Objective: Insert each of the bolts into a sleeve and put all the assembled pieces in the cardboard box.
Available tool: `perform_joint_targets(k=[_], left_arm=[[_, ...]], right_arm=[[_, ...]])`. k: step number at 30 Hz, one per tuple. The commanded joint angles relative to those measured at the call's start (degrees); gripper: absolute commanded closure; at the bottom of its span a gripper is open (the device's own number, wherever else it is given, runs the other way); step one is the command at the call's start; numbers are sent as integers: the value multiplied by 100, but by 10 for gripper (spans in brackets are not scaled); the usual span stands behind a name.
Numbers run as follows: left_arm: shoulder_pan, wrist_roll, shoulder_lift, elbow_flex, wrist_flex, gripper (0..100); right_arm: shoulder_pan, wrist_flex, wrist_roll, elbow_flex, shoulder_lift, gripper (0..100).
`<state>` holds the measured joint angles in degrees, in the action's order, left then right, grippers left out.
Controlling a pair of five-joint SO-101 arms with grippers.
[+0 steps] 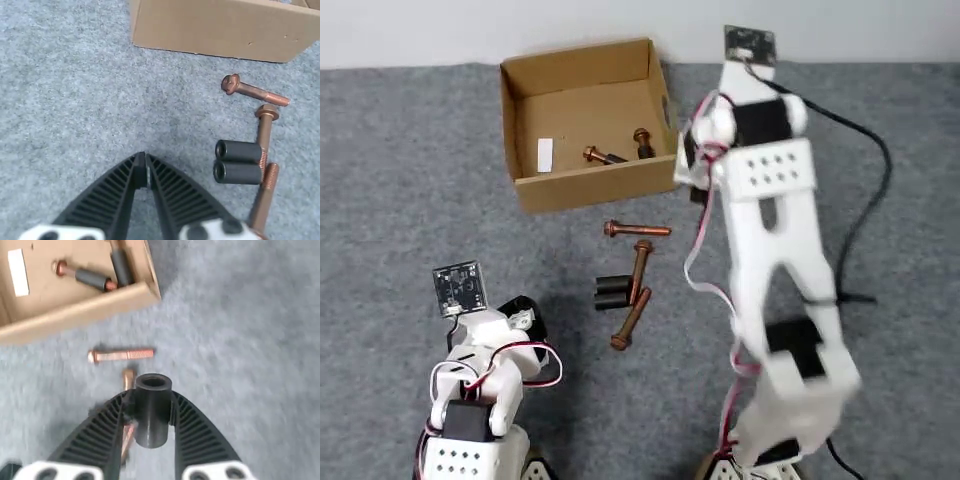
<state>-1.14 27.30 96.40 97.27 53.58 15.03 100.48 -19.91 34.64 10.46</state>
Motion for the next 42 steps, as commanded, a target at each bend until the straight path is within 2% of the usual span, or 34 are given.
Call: perform_joint_targets(k=[1, 11, 21, 25, 30, 33, 39, 42], left_arm=[[18, 26, -18, -40, -158, 995], [-18, 26, -35, -40, -185, 995], [-35, 0, -35, -40, -158, 994], [-26, -422, -26, -40, -149, 993], [114, -1125, -53, -400, -149, 993], [352, -1160, -70, -1051, -141, 993], [273, -1160, -123, -2404, 949, 993], [97, -1152, -598, -3108, 1468, 993]], right_arm=[[-84, 127, -158, -1204, -1719, 991], [-1086, -418, -149, -3930, -3960, 991], [-1103, -1824, -141, -7358, -7178, 991], [-1095, -2105, -141, -8607, -8251, 991], [-1095, -1824, -167, -9371, -9059, 991], [-1095, -1631, -141, -9547, -9446, 991], [-1095, -1165, -158, -9582, -10009, 991], [-1086, -1209, -158, -9705, -10255, 991]])
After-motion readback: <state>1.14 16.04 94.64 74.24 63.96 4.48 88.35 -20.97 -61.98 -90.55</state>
